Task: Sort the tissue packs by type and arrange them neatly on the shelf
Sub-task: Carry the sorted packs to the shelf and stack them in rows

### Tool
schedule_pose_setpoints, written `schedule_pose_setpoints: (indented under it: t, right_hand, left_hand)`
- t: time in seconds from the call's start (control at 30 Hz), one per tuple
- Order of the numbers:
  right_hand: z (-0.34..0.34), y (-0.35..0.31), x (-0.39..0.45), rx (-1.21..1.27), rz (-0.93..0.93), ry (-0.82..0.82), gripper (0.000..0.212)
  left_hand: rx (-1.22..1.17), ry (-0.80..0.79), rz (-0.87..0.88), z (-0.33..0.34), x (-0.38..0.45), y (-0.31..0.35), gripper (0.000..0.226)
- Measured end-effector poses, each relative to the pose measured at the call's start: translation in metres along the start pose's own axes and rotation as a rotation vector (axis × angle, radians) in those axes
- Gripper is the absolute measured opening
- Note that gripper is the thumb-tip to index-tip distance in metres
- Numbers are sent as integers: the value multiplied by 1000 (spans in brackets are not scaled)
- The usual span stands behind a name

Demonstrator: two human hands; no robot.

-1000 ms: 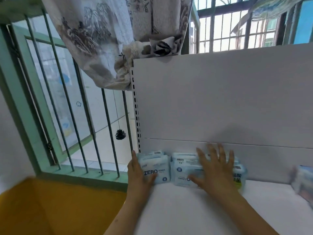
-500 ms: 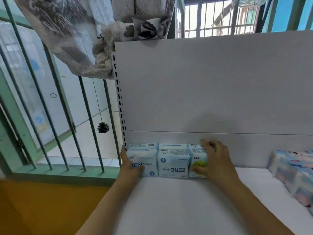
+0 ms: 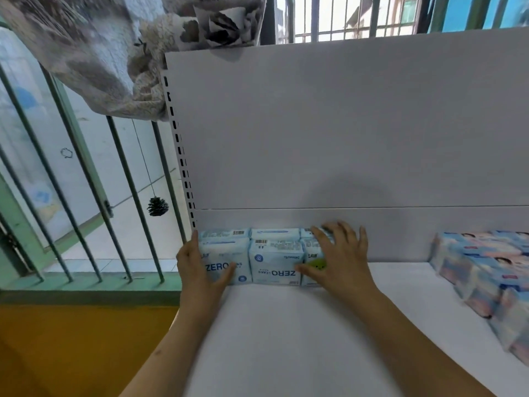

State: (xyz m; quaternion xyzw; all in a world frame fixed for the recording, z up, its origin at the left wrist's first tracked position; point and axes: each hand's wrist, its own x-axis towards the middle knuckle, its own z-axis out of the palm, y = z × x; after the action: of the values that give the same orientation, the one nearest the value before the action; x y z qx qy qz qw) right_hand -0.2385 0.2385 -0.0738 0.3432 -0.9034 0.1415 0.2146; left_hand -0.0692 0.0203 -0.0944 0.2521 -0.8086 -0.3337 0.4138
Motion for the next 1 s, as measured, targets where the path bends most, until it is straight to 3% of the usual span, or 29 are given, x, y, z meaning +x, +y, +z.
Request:
schedule_pose_setpoints:
  t: [0.17, 0.3, 0.53, 0.63, 0.77, 0.87, 1.0]
  right_hand:
    - [6, -3, 0, -45, -11, 34, 85]
    - [6, -3, 1, -51, -24, 49, 84]
    - [-37, -15, 2, -9, -5, 177, 89]
    - [-73, -10, -6, -28, 43, 240, 81]
    - [-135, 15, -38, -6, 274, 312, 72]
    - [-179, 39, -90, 130, 383, 336, 59]
    - [-228, 59, -192, 127, 581, 341, 62]
  left_hand:
    - [217, 45, 103, -1, -2, 0, 83]
    - [319, 83, 161, -3, -3, 8, 77]
    - [242, -1, 295, -3, -5, 44, 71]
    - [107, -108, 383, 8, -14, 79, 63]
    - [-85, -362, 480, 31, -53, 131, 59]
    - [-202, -549, 606, 52, -105, 171, 59]
    - [-334, -796, 740, 71, -203, 221, 60]
